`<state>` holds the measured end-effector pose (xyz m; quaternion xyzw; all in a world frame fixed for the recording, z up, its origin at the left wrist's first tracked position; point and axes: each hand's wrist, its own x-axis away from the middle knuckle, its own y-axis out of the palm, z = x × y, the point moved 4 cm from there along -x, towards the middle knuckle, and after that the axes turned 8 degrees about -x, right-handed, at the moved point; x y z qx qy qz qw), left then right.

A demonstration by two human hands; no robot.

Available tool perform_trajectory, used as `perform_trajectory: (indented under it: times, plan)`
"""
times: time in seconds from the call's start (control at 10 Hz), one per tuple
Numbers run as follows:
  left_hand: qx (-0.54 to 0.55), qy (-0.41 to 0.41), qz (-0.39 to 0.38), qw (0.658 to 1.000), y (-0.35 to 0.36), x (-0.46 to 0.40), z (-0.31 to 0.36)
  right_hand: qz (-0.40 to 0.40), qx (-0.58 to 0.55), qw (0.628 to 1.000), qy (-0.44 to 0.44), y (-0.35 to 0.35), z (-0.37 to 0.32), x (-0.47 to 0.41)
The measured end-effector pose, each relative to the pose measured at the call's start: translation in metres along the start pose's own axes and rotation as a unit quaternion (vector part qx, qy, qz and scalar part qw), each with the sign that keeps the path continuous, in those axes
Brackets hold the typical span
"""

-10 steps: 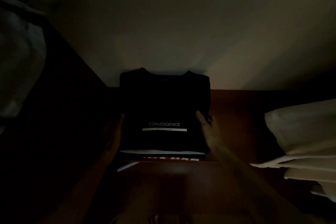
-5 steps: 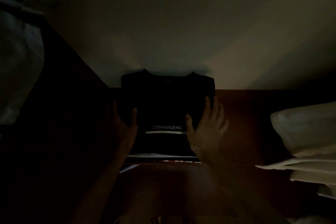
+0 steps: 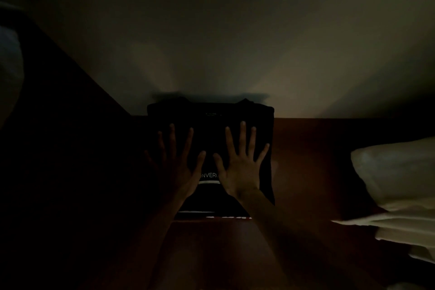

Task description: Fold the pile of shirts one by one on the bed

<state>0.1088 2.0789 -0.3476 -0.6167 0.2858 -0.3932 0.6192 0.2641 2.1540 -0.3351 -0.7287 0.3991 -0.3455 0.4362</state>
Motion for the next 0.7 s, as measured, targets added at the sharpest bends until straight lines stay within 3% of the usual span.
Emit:
perform_trajectory:
  times: [0.2, 0.4, 0.5, 0.6, 0.7]
  plan:
    - [-0.003, 0.021, -0.031, 0.999, -0.003, -0.002, -0.011, -0.053, -0.029, 0.998, -0.031, -0.005, 0.011, 0.002]
    - [-0.033, 0.034, -0.004, 0.999, 0.001, 0.006, -0.030, -0.038, -0.024, 0.997, -0.062, -0.001, 0.022, 0.004]
    - [-0.035, 0.037, -0.055, 0.997, -0.004, 0.005, -0.026, -0.065, -0.021, 0.996, -0.061, -0.001, 0.021, 0.002]
    - [-0.025, 0.031, -0.147, 0.988, -0.023, -0.001, -0.026, -0.154, -0.027, 0.987, -0.047, -0.021, 0.019, -0.003]
    - [0.001, 0.019, -0.182, 0.983, -0.066, -0.001, -0.012, -0.198, -0.047, 0.978, -0.045, -0.069, 0.008, 0.004]
